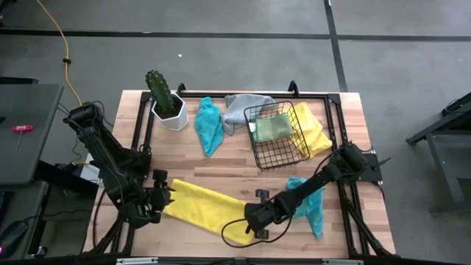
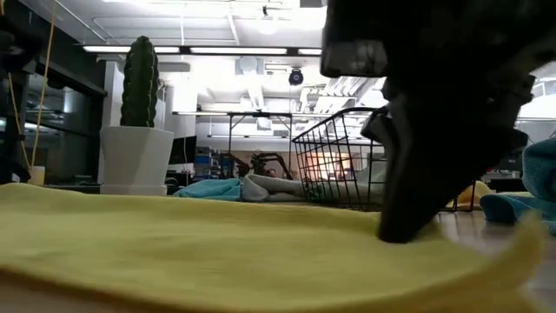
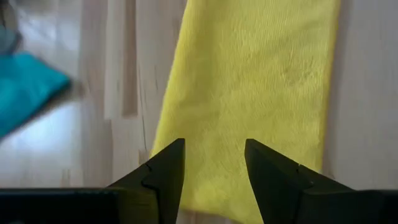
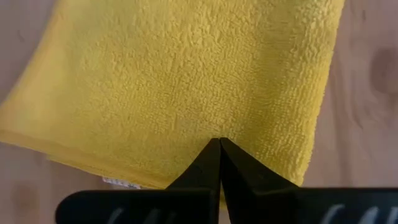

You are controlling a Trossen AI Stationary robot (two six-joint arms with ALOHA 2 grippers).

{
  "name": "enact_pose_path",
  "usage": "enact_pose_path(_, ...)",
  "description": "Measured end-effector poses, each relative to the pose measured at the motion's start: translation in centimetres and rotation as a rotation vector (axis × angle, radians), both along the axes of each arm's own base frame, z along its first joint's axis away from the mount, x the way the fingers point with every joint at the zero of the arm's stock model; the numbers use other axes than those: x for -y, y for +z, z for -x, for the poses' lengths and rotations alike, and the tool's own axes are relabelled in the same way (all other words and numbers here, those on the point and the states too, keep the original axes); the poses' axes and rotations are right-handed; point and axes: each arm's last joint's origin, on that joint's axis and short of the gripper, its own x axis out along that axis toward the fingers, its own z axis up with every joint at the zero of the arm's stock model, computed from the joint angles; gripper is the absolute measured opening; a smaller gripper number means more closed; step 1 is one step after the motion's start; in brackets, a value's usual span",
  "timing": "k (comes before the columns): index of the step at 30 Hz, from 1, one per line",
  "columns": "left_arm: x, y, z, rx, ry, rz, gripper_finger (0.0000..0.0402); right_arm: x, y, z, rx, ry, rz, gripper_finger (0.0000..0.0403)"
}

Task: Fold microfiber towels
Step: Fold the bottom yellow microfiber towel

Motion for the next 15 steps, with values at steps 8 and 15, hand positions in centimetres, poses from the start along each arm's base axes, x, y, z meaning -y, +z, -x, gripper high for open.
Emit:
enact_pose_path(8,-0.5,0.2,-1.2,0.056,0.0,-0.05,0.0159,3.5,0.0,0.4,-0.161,0.171,0.204,0.0)
enact_pose_path(15,-0.8,0.2,-1.4,0.057,0.013,-0.062,0.0159,6.0,0.8,-0.3,-0.232,0.203,0.338,0.0)
